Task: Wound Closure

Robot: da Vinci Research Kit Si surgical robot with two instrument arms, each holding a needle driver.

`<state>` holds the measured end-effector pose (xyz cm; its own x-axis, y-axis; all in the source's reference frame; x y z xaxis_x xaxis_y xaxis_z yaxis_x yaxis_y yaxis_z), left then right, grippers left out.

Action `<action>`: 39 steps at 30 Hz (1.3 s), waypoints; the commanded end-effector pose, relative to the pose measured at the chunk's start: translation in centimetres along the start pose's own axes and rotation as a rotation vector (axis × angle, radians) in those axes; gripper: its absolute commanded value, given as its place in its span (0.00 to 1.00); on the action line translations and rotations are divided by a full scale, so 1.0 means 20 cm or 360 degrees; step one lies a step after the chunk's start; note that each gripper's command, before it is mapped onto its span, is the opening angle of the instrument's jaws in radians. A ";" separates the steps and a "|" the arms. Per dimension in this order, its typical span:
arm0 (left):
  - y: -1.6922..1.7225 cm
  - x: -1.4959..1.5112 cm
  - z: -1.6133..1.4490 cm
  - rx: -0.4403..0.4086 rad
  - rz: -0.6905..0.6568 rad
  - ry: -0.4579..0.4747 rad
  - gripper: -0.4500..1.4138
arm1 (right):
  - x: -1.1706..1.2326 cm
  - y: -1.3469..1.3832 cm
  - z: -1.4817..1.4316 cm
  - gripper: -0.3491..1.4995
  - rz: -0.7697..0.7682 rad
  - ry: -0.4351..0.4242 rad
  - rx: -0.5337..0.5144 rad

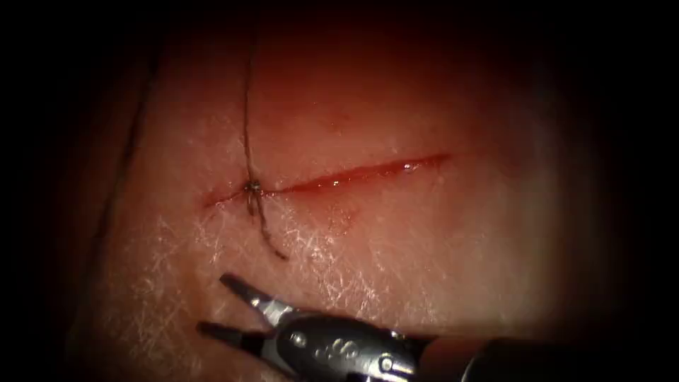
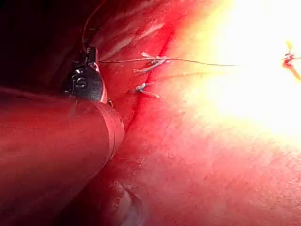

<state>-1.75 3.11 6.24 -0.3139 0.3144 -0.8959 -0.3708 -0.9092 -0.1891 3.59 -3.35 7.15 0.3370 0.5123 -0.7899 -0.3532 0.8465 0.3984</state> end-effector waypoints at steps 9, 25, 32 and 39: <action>0.028 0.023 -0.016 -0.0092 -0.0009 0.0102 0.00 | 0.031 0.008 -0.031 0.75 0.0264 -0.0008 0.0097; 0.057 0.079 -0.051 -0.0175 0.0070 0.0185 0.00 | 0.040 0.052 -0.019 0.90 0.0469 -0.0082 -0.0003; 0.067 0.093 -0.058 -0.0190 0.0092 0.0202 0.00 | 0.030 0.059 0.001 0.91 0.0521 -0.0064 -0.0013; 0.071 0.096 -0.058 -0.0200 0.0102 0.0215 0.00 | 0.022 0.054 0.014 0.90 0.0495 -0.0114 0.0016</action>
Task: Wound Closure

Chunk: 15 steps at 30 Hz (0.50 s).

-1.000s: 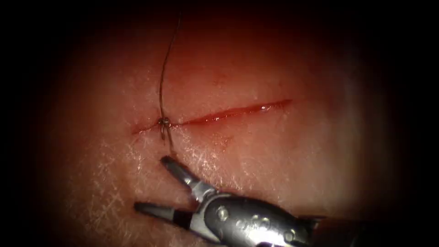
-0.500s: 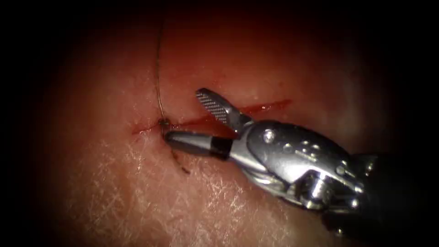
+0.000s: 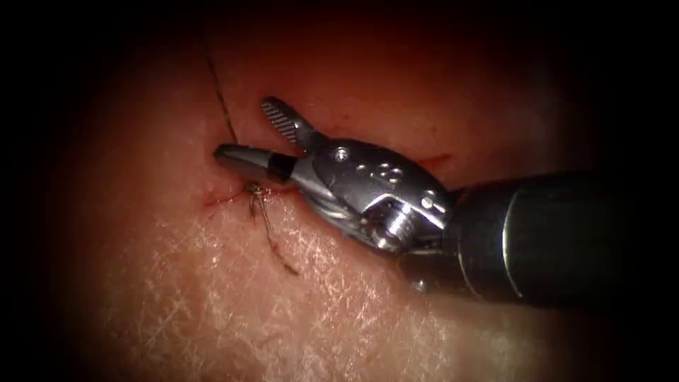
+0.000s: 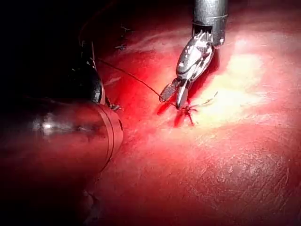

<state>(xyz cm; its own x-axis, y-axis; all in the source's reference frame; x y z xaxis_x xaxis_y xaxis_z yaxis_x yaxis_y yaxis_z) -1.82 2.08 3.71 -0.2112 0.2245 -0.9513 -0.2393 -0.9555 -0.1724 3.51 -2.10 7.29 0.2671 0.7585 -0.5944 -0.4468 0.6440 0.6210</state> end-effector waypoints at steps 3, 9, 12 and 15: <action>-0.001 -0.003 0.004 -0.0006 0.0003 0.0009 0.00 | -0.006 -0.002 0.009 0.90 -0.0015 -0.0027 0.0004; 0.001 -0.001 0.004 -0.0013 0.0003 0.0017 0.00 | -0.005 0.001 0.014 0.89 -0.0062 -0.0024 -0.0050; 0.003 0.000 0.005 -0.0013 0.0012 0.0019 0.00 | -0.007 0.001 0.017 0.89 -0.0067 -0.0023 -0.0043; 0.004 0.002 0.006 -0.0009 0.0012 0.0025 0.00 | -0.007 0.001 0.020 0.88 -0.0078 -0.0022 -0.0044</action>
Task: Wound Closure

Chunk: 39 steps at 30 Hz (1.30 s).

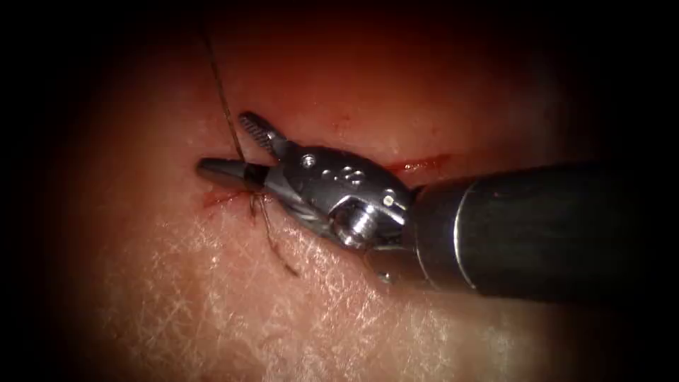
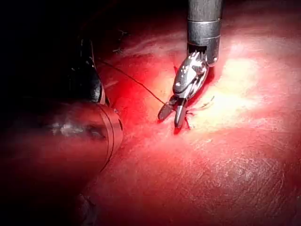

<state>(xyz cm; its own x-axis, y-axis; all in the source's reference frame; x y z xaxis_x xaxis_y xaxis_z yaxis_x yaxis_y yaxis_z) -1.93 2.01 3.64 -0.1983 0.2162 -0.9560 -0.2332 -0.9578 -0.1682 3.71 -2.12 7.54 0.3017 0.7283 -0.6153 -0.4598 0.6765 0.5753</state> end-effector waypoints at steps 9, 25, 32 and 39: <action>0.001 0.000 0.004 -0.0008 0.0011 0.0004 0.00 | -0.001 -0.003 0.009 0.84 -0.0016 0.0003 0.0010; 0.003 0.002 0.006 -0.0016 0.0019 0.0008 0.00 | 0.001 -0.006 0.015 0.74 -0.0030 0.0004 0.0027; 0.005 0.003 0.006 -0.0020 0.0019 0.0007 0.00 | 0.001 -0.005 0.015 0.00 -0.0041 -0.0002 0.0053; 0.005 0.004 0.007 -0.0027 0.0020 0.0009 0.00 | 0.007 -0.003 0.013 0.00 -0.0112 0.0058 0.0028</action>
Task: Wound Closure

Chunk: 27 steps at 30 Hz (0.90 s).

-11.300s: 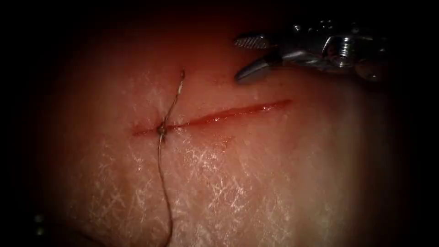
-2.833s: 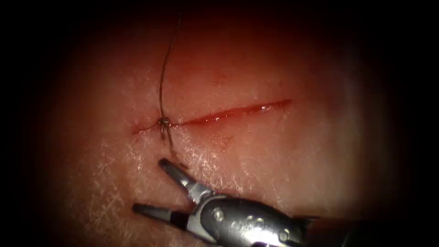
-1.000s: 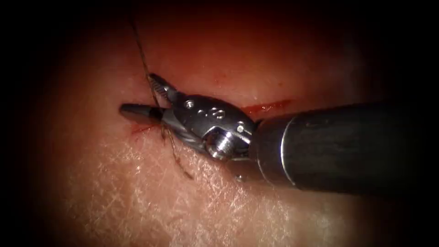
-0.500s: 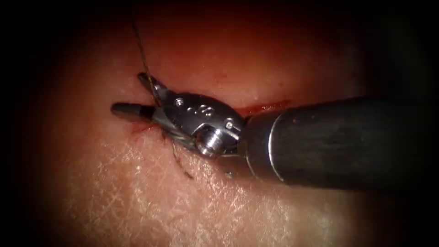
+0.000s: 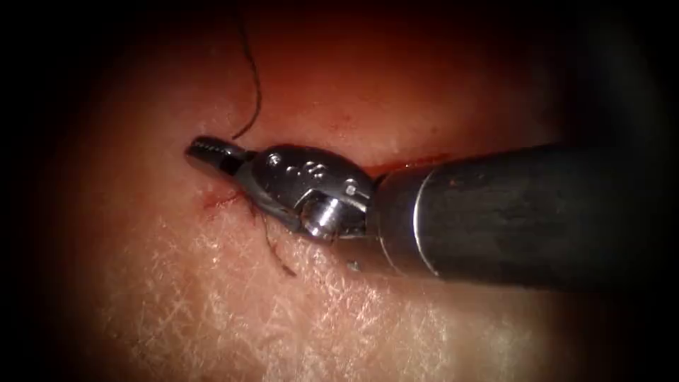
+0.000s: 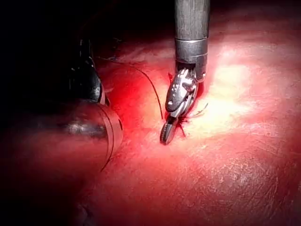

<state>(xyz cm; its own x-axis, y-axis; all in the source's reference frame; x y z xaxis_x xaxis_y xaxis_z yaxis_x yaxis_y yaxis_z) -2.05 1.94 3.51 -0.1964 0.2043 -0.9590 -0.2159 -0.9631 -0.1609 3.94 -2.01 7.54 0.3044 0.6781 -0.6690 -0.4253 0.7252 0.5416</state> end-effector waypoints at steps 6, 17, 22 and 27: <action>-0.003 -0.005 0.002 -0.0012 0.0003 0.0009 0.00 | 0.003 -0.001 0.000 0.25 -0.0019 0.0072 0.0010; -0.016 -0.031 -0.006 0.0067 0.0061 -0.0081 0.00 | 0.003 0.022 -0.066 0.86 -0.0104 0.0073 -0.0092; -0.019 -0.051 0.000 0.0146 0.0090 -0.0139 0.00 | -0.006 0.031 -0.091 0.86 -0.0096 0.0055 -0.0162; -0.021 -0.069 0.004 0.0218 -0.0005 -0.0177 0.21 | -0.015 0.031 -0.101 0.86 -0.0090 0.0061 -0.0210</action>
<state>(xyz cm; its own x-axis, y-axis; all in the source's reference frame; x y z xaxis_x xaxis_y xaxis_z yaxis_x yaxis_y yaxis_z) -1.72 2.06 4.90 -0.2940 0.2610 -0.9195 -0.3570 -0.9224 -0.1477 1.82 -1.93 6.98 0.2991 0.6271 -0.7192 -0.5177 0.7398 0.4298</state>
